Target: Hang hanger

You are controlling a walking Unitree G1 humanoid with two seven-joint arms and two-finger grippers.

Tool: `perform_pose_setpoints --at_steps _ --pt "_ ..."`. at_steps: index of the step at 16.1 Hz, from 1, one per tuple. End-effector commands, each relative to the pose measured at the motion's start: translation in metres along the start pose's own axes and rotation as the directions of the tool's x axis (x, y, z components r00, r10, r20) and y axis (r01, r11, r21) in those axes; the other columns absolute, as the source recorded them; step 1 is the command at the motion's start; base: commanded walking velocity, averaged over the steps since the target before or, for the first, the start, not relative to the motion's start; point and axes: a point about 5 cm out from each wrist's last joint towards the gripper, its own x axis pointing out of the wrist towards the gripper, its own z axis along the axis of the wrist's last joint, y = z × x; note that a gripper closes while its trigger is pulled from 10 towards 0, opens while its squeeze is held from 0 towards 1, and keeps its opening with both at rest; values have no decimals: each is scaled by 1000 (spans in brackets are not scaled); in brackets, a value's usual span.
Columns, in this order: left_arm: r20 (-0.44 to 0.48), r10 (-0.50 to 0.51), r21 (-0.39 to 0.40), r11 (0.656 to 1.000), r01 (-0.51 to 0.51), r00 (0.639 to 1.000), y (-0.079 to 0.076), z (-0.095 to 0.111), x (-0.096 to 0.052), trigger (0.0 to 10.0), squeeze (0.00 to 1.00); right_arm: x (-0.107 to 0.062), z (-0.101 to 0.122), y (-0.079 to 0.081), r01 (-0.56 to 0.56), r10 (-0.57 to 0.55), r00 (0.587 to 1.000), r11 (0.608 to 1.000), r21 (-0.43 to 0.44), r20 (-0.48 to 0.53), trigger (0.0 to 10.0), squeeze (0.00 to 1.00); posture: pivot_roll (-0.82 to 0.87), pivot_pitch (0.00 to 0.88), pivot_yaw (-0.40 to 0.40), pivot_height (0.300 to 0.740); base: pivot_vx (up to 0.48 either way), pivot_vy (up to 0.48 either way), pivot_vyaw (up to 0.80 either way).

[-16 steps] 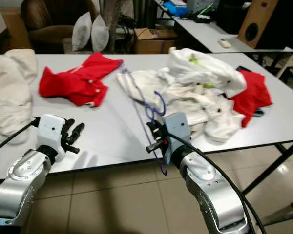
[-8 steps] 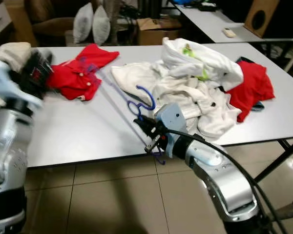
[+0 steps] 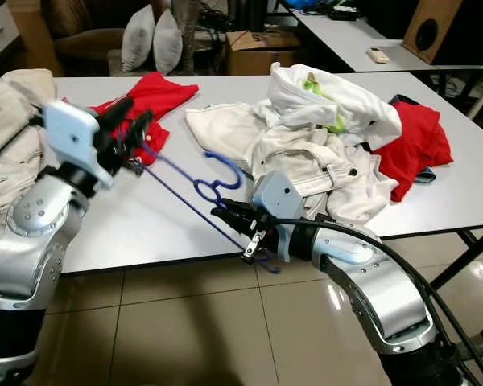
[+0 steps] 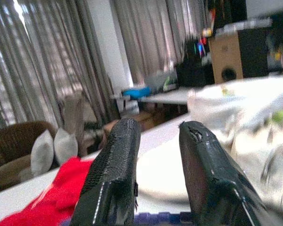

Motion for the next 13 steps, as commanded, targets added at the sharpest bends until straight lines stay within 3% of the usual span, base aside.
perform_pose_setpoints --at_steps 1,5,11,12,13 --pt "-42 -5 21 1000 6 999 2 -6 -1 10000 0 1 7 1 -19 19 999 999 -32 26 10000 0 -90 0 -2 740 0 0 0" --pt "-127 15 90 996 -4 992 14 -20 -6 10000 0 -3 8 -3 -11 12 1000 999 -44 23 10000 0 -89 0 -1 740 0 0 0" --pt "-133 41 86 996 -29 990 20 -22 -9 10000 0 -4 8 -4 -12 14 1000 999 -51 21 10000 0 -87 0 -3 740 0 0 0" --pt "-67 62 -25 998 -64 996 20 -13 -7 10000 0 -4 6 -4 -8 8 1000 999 -52 13 10000 0 -87 0 -8 740 0 0 0" --pt "40 78 -230 971 -66 996 21 3 -3 10000 0 -3 1 -3 19 -20 1000 999 -43 -8 10000 0 -83 0 -14 740 0 0 0"
